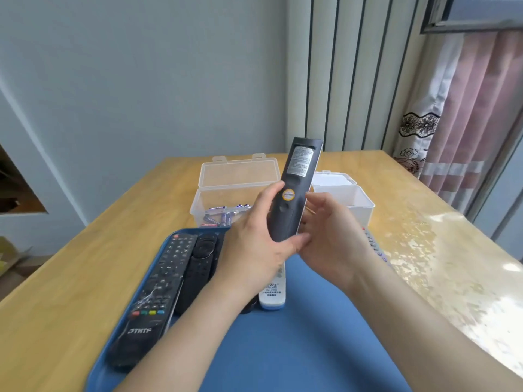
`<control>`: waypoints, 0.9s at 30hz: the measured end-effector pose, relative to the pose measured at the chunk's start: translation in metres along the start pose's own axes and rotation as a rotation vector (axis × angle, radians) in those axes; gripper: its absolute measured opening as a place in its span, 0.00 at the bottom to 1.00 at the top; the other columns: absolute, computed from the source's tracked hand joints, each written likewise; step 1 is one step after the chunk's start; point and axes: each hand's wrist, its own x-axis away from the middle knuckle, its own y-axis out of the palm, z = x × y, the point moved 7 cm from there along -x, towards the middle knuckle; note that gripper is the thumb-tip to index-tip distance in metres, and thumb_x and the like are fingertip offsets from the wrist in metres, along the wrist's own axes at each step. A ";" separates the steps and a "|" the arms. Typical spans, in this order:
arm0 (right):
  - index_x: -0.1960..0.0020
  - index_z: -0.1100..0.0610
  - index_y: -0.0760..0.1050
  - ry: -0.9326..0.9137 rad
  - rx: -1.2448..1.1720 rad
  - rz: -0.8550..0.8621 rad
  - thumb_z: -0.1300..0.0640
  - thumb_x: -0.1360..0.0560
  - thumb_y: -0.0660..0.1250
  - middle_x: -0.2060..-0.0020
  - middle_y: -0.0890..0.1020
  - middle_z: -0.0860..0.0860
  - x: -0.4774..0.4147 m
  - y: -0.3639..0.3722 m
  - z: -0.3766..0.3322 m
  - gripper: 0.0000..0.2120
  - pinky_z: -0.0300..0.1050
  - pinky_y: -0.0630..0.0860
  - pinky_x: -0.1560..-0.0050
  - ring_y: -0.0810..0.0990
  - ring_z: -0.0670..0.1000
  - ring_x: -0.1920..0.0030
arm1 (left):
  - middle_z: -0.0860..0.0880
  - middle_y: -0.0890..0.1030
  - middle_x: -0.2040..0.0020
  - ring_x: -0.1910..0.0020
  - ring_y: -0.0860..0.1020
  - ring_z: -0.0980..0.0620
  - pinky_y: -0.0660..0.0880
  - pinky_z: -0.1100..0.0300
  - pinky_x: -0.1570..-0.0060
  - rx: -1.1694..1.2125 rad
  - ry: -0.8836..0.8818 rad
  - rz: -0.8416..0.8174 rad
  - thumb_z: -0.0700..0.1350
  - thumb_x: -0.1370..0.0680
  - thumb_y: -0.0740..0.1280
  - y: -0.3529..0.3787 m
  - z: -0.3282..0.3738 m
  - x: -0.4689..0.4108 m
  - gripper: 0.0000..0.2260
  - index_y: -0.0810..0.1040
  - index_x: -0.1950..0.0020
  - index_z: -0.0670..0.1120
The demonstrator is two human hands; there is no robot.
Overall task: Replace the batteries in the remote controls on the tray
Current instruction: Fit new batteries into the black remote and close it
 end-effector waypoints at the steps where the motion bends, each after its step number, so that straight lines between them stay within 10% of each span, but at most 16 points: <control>1: 0.49 0.60 0.79 0.018 0.025 -0.002 0.58 0.20 0.53 0.61 0.84 0.56 0.001 0.002 0.002 0.16 0.42 0.79 0.69 0.84 0.53 0.66 | 0.58 0.79 0.45 0.47 0.78 0.55 0.75 0.57 0.47 0.000 -0.008 -0.006 0.58 0.34 0.76 0.000 -0.002 0.002 0.36 0.60 0.31 0.67; 9: 0.44 0.57 0.77 0.074 0.163 0.078 0.58 0.24 0.54 0.53 0.81 0.56 0.026 -0.009 0.003 0.14 0.44 0.76 0.71 0.80 0.57 0.56 | 0.64 0.76 0.49 0.50 0.77 0.57 0.79 0.53 0.48 0.168 0.016 -0.204 0.47 0.36 0.76 0.006 0.009 0.021 0.39 0.62 0.31 0.71; 16: 0.34 0.53 0.75 0.004 0.201 -0.020 0.52 0.18 0.59 0.40 0.82 0.57 0.045 -0.004 0.014 0.15 0.57 0.82 0.49 0.83 0.58 0.46 | 0.57 0.82 0.46 0.48 0.82 0.54 0.80 0.49 0.48 0.438 -0.046 -0.033 0.44 0.37 0.75 0.009 0.006 0.026 0.34 0.71 0.33 0.60; 22: 0.37 0.59 0.76 -0.087 0.157 0.047 0.57 0.18 0.59 0.49 0.85 0.59 0.046 -0.008 0.004 0.13 0.49 0.81 0.62 0.83 0.63 0.54 | 0.56 0.70 0.32 0.36 0.65 0.57 0.62 0.83 0.48 -0.025 0.202 -0.017 0.48 0.30 0.76 0.007 0.027 0.034 0.33 0.69 0.28 0.47; 27: 0.37 0.61 0.75 -0.128 0.210 0.096 0.61 0.19 0.60 0.53 0.82 0.60 0.049 -0.011 -0.002 0.12 0.52 0.81 0.63 0.83 0.59 0.60 | 0.53 0.62 0.24 0.26 0.61 0.55 0.56 0.75 0.33 -0.226 0.387 -0.065 0.49 0.30 0.73 0.017 0.026 0.036 0.37 0.62 0.24 0.46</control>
